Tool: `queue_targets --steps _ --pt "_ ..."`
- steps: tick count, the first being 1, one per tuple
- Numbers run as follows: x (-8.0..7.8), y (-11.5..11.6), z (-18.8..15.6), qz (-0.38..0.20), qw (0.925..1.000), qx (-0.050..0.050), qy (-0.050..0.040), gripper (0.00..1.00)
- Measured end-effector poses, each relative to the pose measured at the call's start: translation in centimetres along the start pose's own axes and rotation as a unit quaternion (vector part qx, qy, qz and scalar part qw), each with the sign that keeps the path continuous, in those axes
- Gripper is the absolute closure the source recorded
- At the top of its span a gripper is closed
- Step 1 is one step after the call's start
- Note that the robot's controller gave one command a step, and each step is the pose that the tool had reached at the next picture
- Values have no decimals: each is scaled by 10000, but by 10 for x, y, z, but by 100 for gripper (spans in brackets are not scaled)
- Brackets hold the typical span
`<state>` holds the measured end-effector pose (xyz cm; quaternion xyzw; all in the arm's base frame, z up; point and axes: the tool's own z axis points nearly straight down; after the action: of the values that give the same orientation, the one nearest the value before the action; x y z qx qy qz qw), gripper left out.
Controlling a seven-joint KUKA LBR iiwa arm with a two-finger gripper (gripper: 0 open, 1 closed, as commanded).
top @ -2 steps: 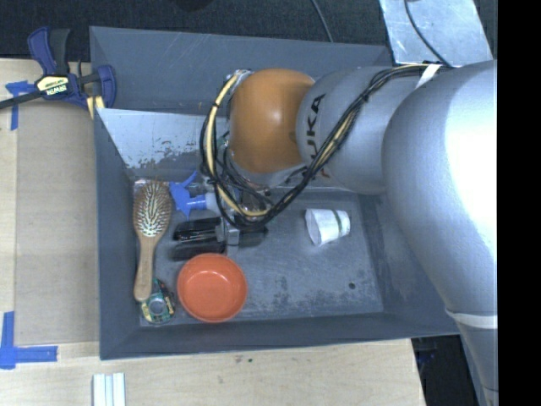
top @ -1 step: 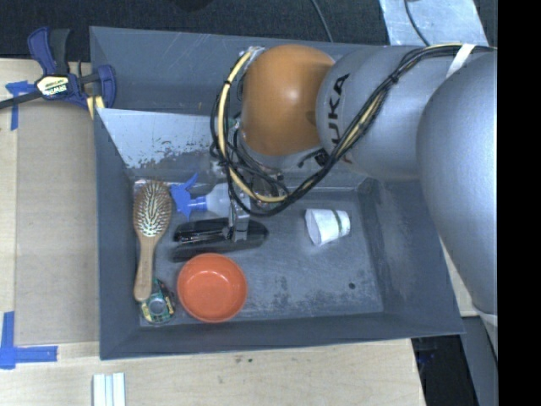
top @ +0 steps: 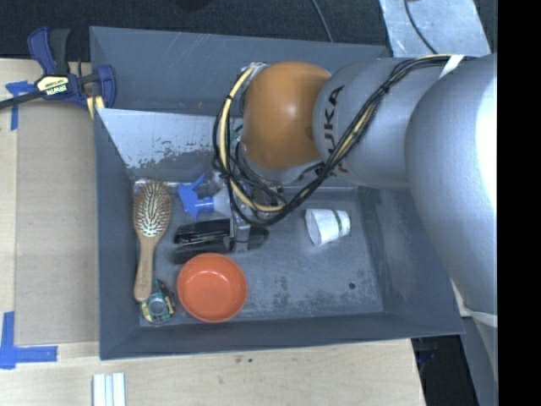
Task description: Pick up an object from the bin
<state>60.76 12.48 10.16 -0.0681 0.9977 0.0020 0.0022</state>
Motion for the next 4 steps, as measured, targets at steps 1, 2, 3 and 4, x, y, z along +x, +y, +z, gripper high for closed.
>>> queue_targets --steps 1,2,3,4 --pt "8 -6 28 103 9999 -26 -47 0" --pt "8 -4 26 249 9997 -14 -59 100" --pt "8 -4 26 254 9997 -15 -60 100" --pt "9 -5 -11 258 9996 -12 -68 100"
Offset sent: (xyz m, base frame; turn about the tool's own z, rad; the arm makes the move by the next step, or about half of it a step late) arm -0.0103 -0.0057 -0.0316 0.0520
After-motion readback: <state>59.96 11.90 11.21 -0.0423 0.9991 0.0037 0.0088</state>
